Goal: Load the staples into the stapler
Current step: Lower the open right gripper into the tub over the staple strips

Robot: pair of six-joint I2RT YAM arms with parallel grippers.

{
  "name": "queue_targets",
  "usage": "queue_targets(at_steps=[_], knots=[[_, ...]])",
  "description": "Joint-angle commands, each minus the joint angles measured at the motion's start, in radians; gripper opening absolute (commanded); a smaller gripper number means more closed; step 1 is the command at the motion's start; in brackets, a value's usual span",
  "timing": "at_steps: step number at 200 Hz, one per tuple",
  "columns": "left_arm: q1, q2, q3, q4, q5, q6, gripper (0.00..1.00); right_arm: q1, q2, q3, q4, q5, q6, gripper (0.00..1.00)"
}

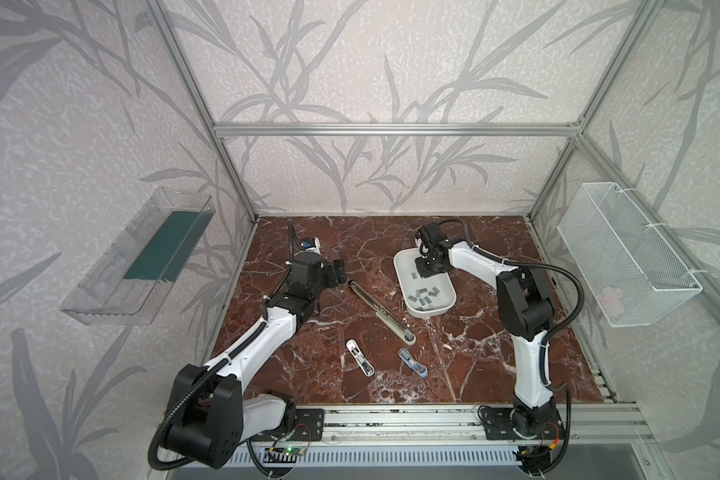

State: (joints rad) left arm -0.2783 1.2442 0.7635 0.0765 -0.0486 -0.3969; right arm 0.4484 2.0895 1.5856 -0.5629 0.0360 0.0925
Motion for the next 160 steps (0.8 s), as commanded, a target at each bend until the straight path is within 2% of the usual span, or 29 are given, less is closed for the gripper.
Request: queue_targets(at_steps=[1, 31, 46, 67, 96, 132, 160], knots=[[0.007, -0.016, 0.041, 0.029, -0.062, -0.007, 0.89, 0.009, -0.081, -0.051, -0.017, -0.116, -0.045, 0.31], [0.007, -0.035, -0.042, 0.03, -0.074, 0.098, 0.87, 0.024, -0.113, -0.088, -0.045, -0.195, -0.105, 0.38], [0.007, -0.044, -0.069, 0.0, -0.094, 0.132, 0.88, 0.022, -0.099, -0.041, -0.135, -0.142, -0.036, 0.37], [0.007, -0.056, -0.017, -0.117, -0.158, 0.131, 0.9, 0.015, -0.09, 0.035, -0.266, -0.093, 0.037, 0.34], [0.007, -0.084, 0.052, -0.186, -0.175, 0.102, 0.91, 0.015, -0.083, 0.054, -0.34, -0.056, 0.041, 0.27], [0.008, -0.059, 0.125, -0.237, -0.101, 0.17, 0.91, -0.002, -0.088, 0.004, -0.345, -0.014, 0.013, 0.25], [0.008, -0.07, 0.099, -0.224, -0.065, 0.168, 0.9, -0.005, -0.051, -0.012, -0.334, -0.025, -0.029, 0.24]])
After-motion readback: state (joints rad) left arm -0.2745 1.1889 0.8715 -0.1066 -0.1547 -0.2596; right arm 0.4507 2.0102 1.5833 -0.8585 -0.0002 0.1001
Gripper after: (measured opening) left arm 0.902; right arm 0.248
